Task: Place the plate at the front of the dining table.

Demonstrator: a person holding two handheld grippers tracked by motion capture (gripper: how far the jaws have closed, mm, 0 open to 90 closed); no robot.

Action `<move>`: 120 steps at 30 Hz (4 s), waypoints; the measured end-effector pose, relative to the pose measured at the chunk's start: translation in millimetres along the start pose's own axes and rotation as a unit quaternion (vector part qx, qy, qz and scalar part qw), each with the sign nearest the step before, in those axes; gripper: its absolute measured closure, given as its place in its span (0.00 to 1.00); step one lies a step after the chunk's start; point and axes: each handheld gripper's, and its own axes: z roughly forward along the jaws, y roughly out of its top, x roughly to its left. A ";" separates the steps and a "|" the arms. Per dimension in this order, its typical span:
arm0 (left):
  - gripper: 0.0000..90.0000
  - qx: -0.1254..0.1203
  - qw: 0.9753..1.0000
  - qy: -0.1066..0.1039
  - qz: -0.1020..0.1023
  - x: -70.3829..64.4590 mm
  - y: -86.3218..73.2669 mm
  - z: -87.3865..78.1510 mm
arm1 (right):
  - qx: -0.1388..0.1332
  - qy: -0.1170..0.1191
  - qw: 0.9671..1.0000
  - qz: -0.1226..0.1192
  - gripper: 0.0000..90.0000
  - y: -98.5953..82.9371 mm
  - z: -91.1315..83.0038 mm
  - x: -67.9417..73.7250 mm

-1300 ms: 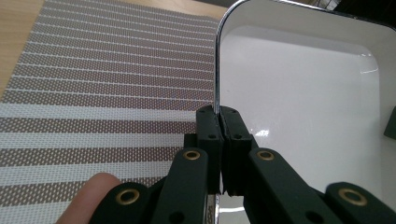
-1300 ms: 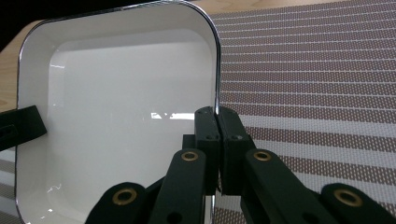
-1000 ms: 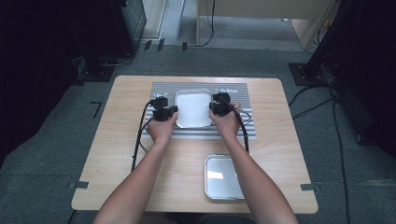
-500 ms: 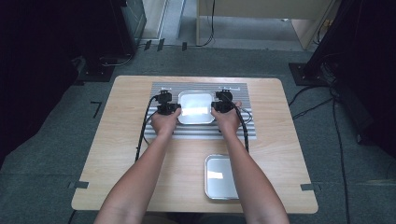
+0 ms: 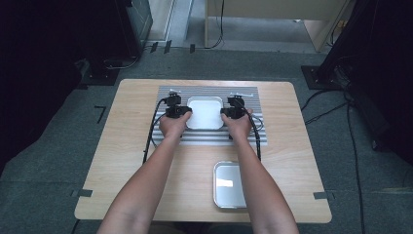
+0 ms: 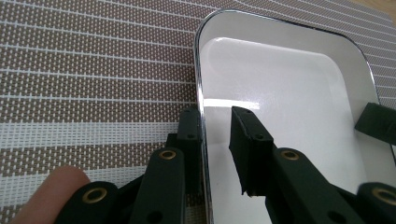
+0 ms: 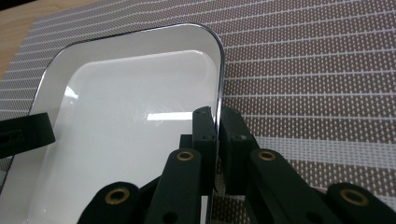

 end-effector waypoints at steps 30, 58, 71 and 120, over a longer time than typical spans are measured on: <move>0.76 -0.002 1.000 -0.004 -0.004 4.0 9.6 11.4 | -0.007 -0.005 1.000 0.005 0.95 9.3 17.2 -0.4; 0.56 -0.020 1.000 -0.009 0.014 -2.0 2.2 10.6 | -0.006 0.010 1.000 -0.014 0.86 4.9 13.2 -0.1; 0.51 -0.019 1.000 -0.009 0.021 1.0 0.1 6.8 | -0.018 0.017 0.999 -0.022 0.85 4.4 11.9 -2.5; 0.20 -0.095 0.994 -0.027 0.050 20.5 -30.3 -70.9 | -0.045 -0.050 0.993 -0.102 0.26 -22.7 -49.8 -13.2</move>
